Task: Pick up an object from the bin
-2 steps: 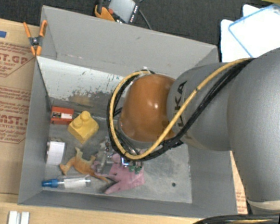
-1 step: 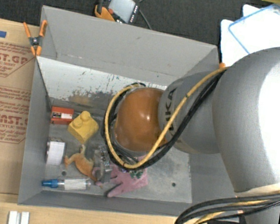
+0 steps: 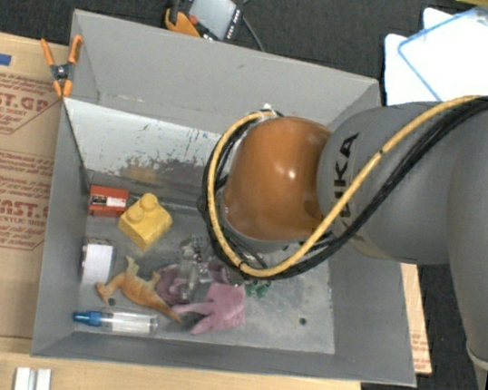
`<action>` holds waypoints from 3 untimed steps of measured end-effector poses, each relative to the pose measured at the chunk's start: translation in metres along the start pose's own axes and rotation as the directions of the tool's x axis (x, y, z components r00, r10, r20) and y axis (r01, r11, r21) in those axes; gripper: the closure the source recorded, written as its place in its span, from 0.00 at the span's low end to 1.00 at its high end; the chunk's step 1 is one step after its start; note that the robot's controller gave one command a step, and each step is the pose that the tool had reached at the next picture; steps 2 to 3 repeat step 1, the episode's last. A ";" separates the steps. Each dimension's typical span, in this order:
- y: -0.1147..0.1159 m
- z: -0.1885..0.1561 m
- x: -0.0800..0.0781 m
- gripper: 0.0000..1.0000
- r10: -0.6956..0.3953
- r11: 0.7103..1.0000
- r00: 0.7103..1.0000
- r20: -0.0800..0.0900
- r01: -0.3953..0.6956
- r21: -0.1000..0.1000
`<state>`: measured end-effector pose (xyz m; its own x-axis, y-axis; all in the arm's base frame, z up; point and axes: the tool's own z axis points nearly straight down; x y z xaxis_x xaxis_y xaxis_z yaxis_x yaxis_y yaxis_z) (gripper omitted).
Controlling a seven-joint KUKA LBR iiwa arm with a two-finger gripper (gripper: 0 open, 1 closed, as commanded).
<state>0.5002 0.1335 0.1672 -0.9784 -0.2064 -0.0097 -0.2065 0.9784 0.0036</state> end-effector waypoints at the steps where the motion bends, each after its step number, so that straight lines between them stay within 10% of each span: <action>1: 0.013 -0.066 0.016 1.00 -0.103 0.995 0.995 0.012 0.103 0.003; 3: 0.013 -0.066 0.016 1.00 -0.103 0.995 0.995 0.012 0.103 0.003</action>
Offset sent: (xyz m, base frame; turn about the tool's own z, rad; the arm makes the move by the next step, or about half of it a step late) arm 0.0080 0.0016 0.1853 0.0287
